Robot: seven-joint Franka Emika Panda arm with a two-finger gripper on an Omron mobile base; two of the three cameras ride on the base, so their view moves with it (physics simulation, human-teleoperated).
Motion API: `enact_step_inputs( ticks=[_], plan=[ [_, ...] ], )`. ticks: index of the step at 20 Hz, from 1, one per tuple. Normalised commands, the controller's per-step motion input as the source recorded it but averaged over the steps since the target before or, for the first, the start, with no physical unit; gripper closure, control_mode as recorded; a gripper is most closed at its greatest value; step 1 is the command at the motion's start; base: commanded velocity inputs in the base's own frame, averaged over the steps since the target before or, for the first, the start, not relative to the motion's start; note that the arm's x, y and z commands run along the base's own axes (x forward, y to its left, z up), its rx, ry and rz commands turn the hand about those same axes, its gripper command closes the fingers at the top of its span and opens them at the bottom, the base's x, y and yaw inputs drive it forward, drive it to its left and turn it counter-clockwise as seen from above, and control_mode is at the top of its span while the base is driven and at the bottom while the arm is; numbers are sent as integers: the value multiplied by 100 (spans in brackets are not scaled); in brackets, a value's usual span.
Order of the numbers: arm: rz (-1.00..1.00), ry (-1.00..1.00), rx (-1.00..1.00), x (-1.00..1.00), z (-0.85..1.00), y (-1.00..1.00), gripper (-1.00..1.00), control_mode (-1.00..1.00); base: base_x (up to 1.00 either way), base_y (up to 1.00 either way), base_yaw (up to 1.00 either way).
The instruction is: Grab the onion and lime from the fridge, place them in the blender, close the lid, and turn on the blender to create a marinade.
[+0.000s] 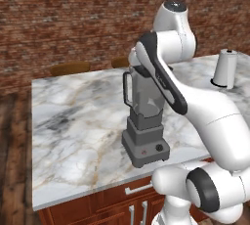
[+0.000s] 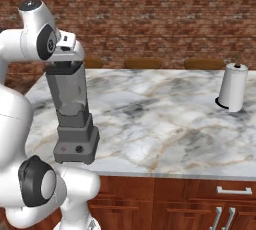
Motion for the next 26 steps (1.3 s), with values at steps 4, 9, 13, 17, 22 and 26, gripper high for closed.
enact_step_inputs(
  ticks=[4,9,13,17,22,26],
  plan=[
    [-8,-8,0,-30,-3,0,100,-100,0,0,0],
    [-5,0,3,-23,-6,0,100,-100,0,0,0],
    [0,0,2,0,0,0,100,-100,0,0,0],
    [0,-4,0,26,0,0,100,-100,0,0,0],
    [0,-7,0,35,0,0,100,-100,0,0,0],
    [0,-8,0,10,-3,0,100,-100,0,0,0]
  ],
)
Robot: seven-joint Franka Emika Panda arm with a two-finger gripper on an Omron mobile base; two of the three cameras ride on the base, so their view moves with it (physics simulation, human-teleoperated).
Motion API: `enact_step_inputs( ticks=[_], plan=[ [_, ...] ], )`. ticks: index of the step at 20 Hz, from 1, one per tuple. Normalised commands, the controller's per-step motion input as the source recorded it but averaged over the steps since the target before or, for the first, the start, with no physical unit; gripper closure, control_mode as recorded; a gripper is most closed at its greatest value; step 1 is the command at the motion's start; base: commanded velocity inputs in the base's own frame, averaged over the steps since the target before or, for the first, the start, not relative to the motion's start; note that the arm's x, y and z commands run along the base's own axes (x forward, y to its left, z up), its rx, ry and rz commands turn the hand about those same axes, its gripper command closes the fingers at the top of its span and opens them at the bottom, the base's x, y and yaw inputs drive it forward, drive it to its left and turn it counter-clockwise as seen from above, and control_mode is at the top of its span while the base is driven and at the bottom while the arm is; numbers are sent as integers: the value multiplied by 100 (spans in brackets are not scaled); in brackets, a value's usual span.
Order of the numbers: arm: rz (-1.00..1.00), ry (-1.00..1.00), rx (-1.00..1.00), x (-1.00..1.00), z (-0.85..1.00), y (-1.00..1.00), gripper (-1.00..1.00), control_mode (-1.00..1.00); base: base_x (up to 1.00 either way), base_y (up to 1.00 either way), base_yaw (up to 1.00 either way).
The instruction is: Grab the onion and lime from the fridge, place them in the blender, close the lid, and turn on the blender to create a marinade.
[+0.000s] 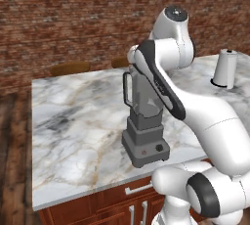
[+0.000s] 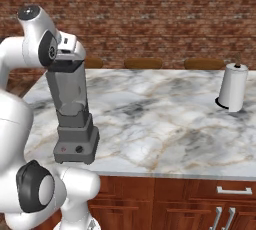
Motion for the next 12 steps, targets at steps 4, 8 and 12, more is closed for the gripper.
enact_step_inputs(
  ticks=[4,8,12],
  plan=[
    [0,-5,0,0,-8,0,100,-100,0,0,0],
    [0,-3,0,-12,-15,0,100,-100,0,0,0],
    [0,0,0,-11,-14,0,100,-100,0,0,0]
  ],
)
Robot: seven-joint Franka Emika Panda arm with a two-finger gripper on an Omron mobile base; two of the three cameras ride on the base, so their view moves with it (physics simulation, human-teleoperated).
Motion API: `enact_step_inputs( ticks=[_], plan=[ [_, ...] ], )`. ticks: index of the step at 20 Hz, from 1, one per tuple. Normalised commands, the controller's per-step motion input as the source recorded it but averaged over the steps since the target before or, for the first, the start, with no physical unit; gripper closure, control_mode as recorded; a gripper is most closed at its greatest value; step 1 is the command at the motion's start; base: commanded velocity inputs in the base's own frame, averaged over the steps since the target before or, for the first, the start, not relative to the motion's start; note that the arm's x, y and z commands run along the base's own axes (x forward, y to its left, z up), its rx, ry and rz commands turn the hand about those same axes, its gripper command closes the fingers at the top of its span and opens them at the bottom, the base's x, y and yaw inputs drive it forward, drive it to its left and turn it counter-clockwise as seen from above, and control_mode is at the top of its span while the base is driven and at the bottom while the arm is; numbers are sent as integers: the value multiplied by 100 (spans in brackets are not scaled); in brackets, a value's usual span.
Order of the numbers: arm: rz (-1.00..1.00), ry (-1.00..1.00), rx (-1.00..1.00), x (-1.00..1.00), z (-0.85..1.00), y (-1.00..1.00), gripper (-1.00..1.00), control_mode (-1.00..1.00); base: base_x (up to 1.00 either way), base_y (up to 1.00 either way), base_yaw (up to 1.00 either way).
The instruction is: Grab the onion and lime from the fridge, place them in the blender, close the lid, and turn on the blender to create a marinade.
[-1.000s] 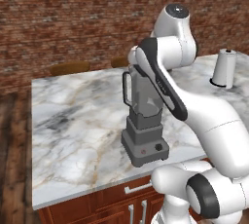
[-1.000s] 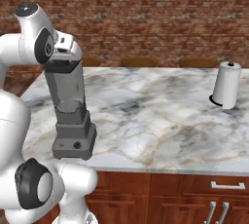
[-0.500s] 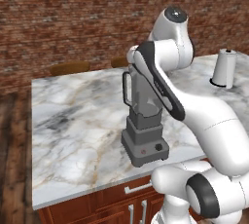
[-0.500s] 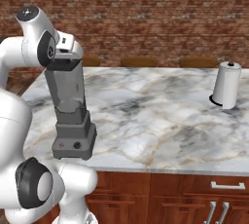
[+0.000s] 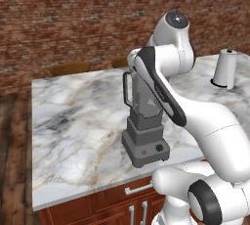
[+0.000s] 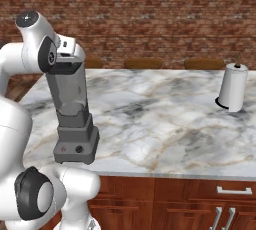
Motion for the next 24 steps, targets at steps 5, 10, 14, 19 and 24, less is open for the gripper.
enact_step_inputs(
  ticks=[5,10,14,19,24],
  plan=[
    [0,0,0,0,0,0,100,-100,0,0,0],
    [0,8,0,-21,0,0,100,-100,0,0,0],
    [0,2,0,-15,0,0,100,-100,0,0,0],
    [0,3,0,-2,-20,0,100,-100,0,0,0],
    [0,1,0,-4,-40,0,100,-100,0,0,0]
  ],
)
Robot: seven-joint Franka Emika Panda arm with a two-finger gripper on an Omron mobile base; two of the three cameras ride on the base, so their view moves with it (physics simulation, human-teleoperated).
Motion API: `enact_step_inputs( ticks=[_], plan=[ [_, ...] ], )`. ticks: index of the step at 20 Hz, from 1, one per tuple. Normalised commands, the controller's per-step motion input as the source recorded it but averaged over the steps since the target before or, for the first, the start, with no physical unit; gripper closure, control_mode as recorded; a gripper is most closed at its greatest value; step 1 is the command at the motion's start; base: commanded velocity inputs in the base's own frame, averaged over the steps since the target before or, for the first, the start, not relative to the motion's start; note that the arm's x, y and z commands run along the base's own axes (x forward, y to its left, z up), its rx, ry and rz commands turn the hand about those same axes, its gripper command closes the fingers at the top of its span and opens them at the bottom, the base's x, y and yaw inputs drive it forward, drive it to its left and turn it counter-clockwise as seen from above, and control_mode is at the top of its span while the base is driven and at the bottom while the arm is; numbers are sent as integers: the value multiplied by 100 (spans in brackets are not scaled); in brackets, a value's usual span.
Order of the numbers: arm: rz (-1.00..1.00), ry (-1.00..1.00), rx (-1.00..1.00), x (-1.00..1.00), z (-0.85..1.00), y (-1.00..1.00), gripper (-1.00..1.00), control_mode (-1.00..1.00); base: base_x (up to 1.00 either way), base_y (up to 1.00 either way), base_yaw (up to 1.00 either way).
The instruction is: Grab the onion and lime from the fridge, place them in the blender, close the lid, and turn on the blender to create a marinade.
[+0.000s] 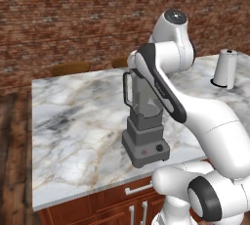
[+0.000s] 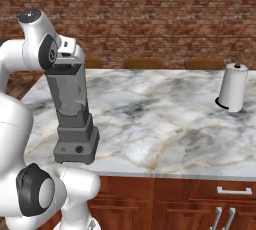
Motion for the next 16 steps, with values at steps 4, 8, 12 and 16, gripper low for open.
enact_step_inputs(
  ticks=[4,8,12,16],
  plan=[
    [0,0,0,-3,-38,0,100,-100,0,0,0],
    [0,0,0,-1,-38,0,100,-100,0,0,0],
    [0,0,0,0,-19,0,-100,-100,0,0,0],
    [0,0,0,0,0,0,-100,-100,0,0,0]
  ],
)
